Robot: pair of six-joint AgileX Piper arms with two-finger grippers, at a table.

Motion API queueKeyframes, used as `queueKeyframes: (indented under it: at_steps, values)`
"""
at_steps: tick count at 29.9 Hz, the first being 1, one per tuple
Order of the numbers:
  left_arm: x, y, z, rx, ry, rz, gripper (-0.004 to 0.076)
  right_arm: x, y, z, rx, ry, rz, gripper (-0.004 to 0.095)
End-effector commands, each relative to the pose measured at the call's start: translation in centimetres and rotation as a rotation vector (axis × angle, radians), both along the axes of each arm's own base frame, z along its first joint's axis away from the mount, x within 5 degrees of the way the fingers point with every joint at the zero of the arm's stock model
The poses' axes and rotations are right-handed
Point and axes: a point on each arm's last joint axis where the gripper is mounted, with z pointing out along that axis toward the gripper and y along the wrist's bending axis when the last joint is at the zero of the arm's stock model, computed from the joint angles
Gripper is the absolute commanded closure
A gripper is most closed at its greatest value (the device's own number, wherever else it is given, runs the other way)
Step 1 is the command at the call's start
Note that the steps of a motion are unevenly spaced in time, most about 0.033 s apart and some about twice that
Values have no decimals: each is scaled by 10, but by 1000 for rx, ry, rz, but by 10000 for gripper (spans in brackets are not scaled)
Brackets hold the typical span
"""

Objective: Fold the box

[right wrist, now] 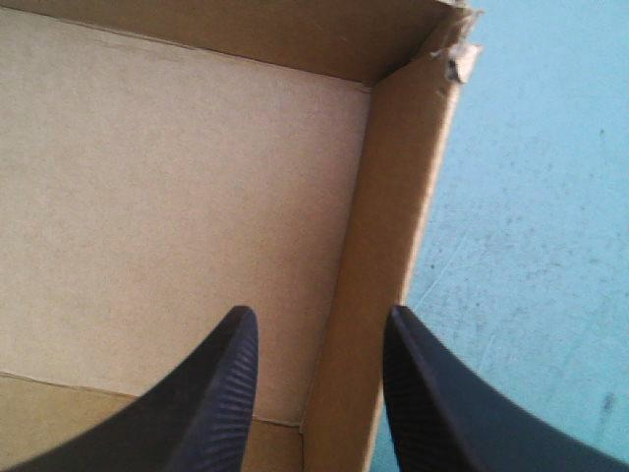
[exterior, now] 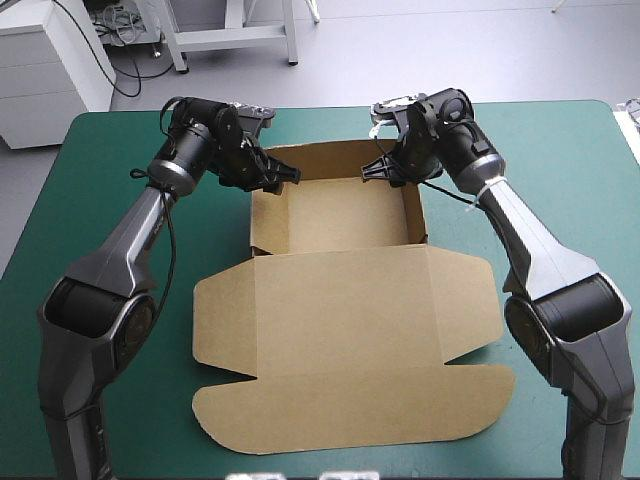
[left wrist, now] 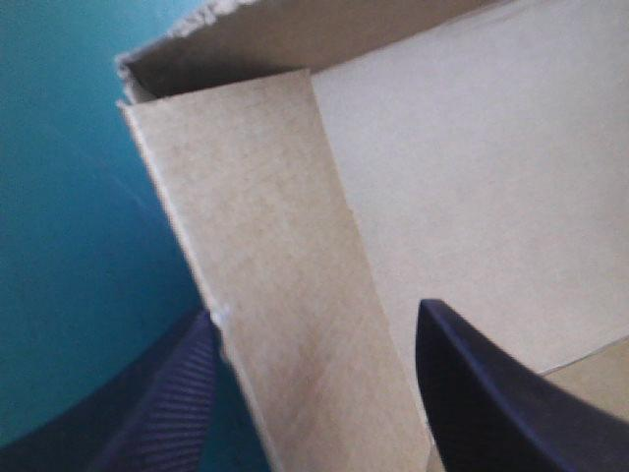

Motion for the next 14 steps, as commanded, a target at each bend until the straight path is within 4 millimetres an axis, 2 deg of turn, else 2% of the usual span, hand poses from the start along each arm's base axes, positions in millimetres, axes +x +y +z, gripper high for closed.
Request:
queueKeyframes:
  at_steps: [1,7,14]
  values:
    - [-22,13,51,4,-94,9,296,-20,-13,50,20,-120,-2,517]
    - [-33,14,67,-39,-120,3,296,-30,-16,64,41,-150,0,517]
    - [-71,30,121,-51,-267,-40,296,-47,-24,90,58,-211,-3,517]
